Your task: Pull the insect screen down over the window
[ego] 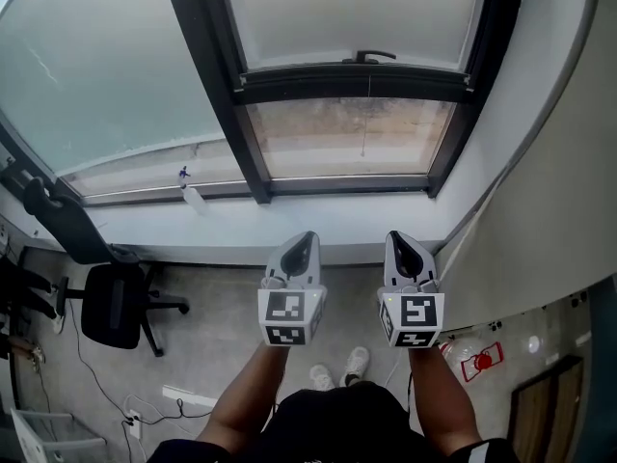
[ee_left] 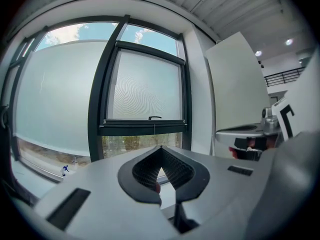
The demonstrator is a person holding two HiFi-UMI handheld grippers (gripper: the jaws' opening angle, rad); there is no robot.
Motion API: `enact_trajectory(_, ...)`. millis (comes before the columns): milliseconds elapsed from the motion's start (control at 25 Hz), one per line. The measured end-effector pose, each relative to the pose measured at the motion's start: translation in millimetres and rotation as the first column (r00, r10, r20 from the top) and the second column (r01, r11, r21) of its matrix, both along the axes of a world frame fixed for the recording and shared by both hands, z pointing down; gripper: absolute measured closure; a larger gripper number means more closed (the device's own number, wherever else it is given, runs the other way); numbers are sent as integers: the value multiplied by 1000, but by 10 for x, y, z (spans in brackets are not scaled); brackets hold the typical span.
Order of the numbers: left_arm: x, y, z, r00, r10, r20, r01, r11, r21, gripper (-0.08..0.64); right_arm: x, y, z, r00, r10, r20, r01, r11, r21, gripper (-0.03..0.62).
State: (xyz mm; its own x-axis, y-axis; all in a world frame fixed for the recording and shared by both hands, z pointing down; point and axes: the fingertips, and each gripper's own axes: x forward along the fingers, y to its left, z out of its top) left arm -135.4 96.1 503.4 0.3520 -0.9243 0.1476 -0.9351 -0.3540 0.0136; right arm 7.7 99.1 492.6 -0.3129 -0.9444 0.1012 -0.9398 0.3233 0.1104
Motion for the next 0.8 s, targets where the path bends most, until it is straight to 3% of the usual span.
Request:
enact_trajectory(280,-144,315,36,1000,11,7,-11,1000,-4,557,-150,276,-11,1000,10,11,-10,1000,12,588)
enact_trajectory(800,13,368,-69,1000,21,2,-22,1000,14,557,-200,333,-111,1000,-13,15,13,1000,20,588)
